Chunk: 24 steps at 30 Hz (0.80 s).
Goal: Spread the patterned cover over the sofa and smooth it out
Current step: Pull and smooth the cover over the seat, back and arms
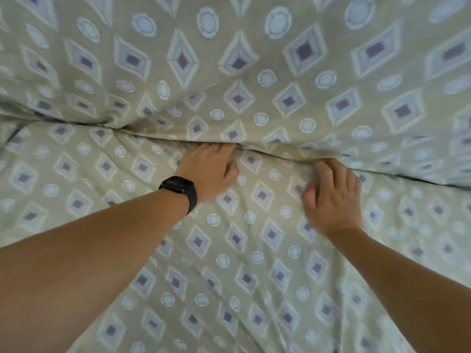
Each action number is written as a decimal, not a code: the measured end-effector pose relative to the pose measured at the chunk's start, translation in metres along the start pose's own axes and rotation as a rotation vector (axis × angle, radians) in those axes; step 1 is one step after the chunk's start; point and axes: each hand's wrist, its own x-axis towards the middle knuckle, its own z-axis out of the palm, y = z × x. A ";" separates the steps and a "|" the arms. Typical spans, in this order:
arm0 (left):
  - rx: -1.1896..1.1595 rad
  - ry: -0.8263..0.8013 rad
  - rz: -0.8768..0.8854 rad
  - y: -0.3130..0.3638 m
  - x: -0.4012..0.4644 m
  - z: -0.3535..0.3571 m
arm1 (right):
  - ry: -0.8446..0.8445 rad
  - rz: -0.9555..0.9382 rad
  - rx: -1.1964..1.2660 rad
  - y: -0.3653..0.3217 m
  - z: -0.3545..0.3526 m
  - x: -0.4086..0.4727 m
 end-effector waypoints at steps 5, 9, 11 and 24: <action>0.006 -0.143 -0.072 0.027 0.031 0.007 | -0.159 0.220 -0.018 0.042 -0.007 0.002; 0.039 -0.351 -0.203 0.049 0.062 0.002 | -0.329 0.210 -0.065 0.047 -0.012 0.026; 0.108 -0.312 -0.251 0.072 0.055 0.005 | -0.520 0.260 0.014 0.055 -0.020 0.051; 0.052 -0.393 0.284 0.318 0.091 0.059 | -0.217 0.460 -0.064 0.284 -0.062 -0.059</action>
